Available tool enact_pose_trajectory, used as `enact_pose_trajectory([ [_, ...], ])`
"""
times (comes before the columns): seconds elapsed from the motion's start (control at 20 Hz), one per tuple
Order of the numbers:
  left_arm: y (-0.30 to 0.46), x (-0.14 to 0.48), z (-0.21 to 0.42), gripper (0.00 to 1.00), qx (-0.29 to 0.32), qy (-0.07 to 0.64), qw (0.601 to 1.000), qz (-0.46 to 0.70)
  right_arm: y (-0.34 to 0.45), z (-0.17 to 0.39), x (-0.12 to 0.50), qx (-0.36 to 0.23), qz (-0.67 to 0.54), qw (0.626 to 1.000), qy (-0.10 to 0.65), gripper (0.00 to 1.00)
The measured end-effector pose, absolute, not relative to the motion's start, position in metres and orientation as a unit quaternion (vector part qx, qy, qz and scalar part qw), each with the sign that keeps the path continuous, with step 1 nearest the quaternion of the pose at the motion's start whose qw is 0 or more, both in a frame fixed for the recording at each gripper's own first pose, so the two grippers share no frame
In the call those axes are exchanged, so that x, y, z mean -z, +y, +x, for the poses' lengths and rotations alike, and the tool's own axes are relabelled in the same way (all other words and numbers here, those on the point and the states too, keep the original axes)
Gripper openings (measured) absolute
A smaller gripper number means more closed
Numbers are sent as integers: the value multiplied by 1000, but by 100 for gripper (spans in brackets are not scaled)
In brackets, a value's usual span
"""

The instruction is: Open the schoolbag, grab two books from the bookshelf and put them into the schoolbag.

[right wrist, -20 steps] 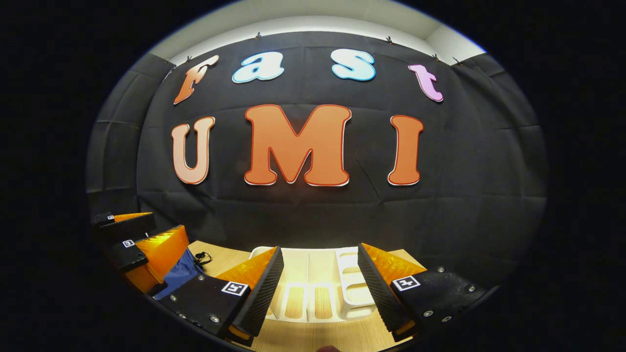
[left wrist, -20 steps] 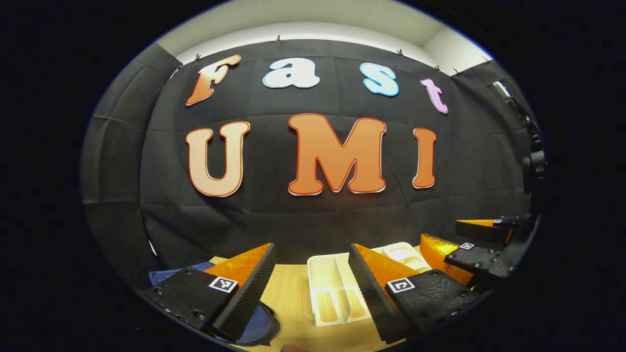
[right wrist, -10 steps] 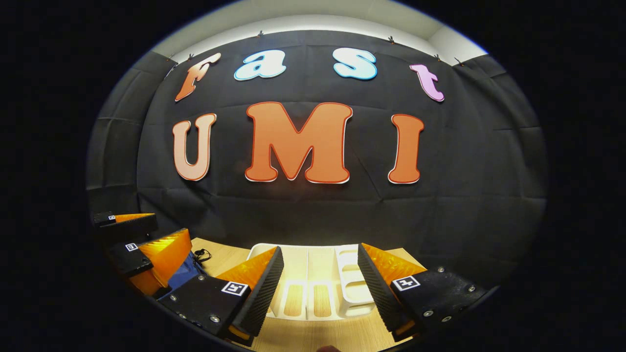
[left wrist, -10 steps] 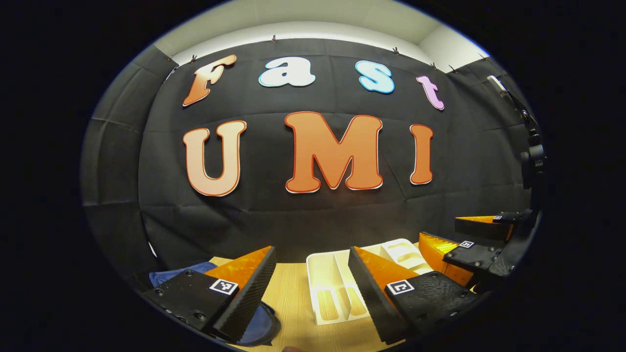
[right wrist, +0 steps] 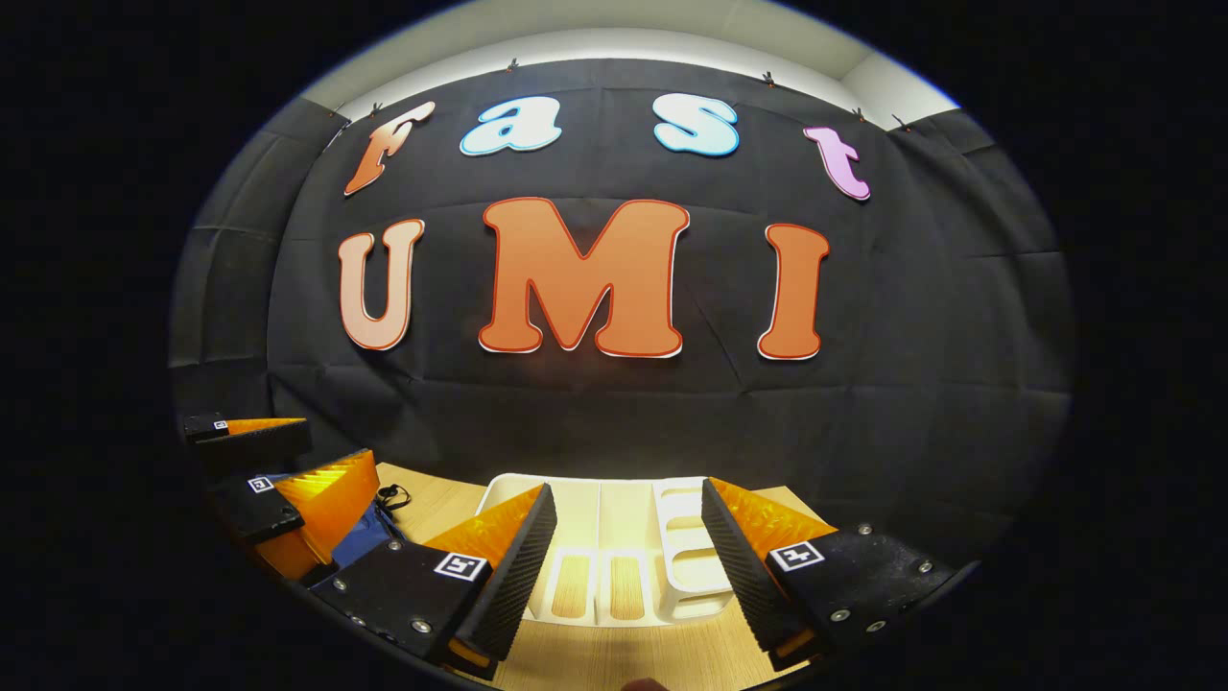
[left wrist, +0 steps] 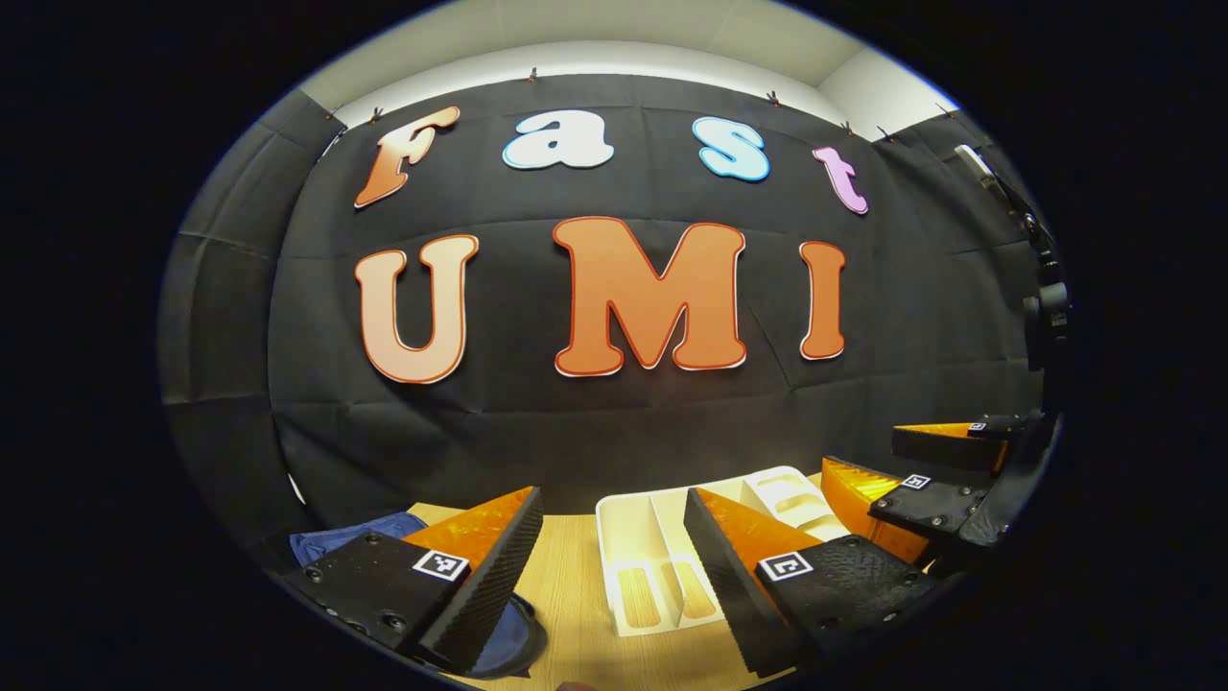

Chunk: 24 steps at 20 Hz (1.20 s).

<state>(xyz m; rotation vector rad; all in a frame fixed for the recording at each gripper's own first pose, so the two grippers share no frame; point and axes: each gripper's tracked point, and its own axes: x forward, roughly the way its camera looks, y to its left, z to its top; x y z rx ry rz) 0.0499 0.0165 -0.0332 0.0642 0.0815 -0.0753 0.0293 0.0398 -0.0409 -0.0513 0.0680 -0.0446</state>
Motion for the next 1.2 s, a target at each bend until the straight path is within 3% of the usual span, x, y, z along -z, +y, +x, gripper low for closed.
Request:
enact_pose_trajectory([
  [1.2,30,29,56,94,23,34,999,36,44,42,42,23,-34,999,33,91],
])
